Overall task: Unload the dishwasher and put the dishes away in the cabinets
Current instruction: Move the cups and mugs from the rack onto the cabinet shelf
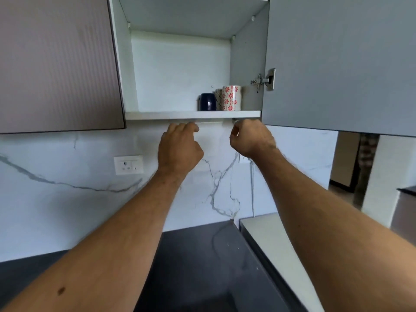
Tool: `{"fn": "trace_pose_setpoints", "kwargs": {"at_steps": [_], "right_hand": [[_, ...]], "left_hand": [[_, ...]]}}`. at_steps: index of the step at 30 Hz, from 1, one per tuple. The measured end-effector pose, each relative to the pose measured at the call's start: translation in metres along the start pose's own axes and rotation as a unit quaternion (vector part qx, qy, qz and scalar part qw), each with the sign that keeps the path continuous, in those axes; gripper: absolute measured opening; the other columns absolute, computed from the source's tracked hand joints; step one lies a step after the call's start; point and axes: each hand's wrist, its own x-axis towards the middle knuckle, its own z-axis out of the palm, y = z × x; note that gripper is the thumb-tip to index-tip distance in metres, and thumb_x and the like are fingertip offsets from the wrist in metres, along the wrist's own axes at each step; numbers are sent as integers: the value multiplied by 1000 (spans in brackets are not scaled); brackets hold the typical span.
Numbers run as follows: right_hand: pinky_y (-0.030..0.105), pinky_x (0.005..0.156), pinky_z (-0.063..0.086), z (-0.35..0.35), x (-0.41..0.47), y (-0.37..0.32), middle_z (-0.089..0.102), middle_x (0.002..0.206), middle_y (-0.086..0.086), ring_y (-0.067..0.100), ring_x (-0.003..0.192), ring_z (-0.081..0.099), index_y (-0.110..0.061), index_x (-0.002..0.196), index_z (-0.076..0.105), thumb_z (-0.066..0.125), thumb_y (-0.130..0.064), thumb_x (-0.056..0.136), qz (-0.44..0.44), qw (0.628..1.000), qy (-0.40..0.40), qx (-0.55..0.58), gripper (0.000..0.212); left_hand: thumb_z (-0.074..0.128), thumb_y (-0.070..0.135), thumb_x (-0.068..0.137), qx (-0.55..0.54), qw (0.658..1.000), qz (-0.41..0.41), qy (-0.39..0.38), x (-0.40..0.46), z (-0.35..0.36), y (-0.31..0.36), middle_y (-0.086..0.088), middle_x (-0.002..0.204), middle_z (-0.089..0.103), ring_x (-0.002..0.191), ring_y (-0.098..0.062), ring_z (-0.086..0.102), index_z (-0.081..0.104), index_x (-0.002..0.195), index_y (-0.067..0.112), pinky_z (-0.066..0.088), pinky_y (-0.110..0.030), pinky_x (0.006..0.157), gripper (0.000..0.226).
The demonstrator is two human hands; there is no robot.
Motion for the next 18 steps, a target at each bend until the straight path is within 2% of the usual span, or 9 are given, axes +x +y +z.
{"fn": "trace_pose_setpoints", "kwargs": {"at_steps": [2,6,11,15,18], "right_hand": [[31,73,47,-3,-20,7,68,102,9,32,90,61,-17,104,70,51,-22,84,8,1000,-19,-12,28],[29,69,42,-8,-55,25,68,100,9,28,79,53,-18,103,69,52,-21,84,25,999,-34,-11,26],[34,72,48,-7,-113,60,69,101,12,37,90,63,-17,102,69,51,-23,86,30,998,-38,-31,25],[32,70,48,-1,-170,93,68,101,9,34,90,62,-19,103,68,50,-22,87,59,993,-100,-31,25],[30,68,44,-8,-213,123,69,102,6,31,90,63,-20,104,68,49,-24,89,85,987,-132,-24,25]], "left_hand": [[55,7,80,-1,999,-21,-24,-20,3,3,-1,117,66,113,-24,52,62,123,19,48,-36,88,45],[54,9,82,-11,998,-27,-52,-51,10,13,-2,116,67,113,-24,52,61,123,19,50,-35,87,43],[51,6,79,-65,994,-59,-58,-116,25,37,-3,110,67,111,-25,51,63,119,17,51,-36,85,43],[52,5,80,-65,986,-97,-123,-187,45,64,-4,110,67,113,-26,50,62,122,16,52,-37,85,44],[52,2,80,-73,980,-96,-158,-224,53,96,-6,108,68,111,-27,51,62,121,12,51,-38,87,44]]}}
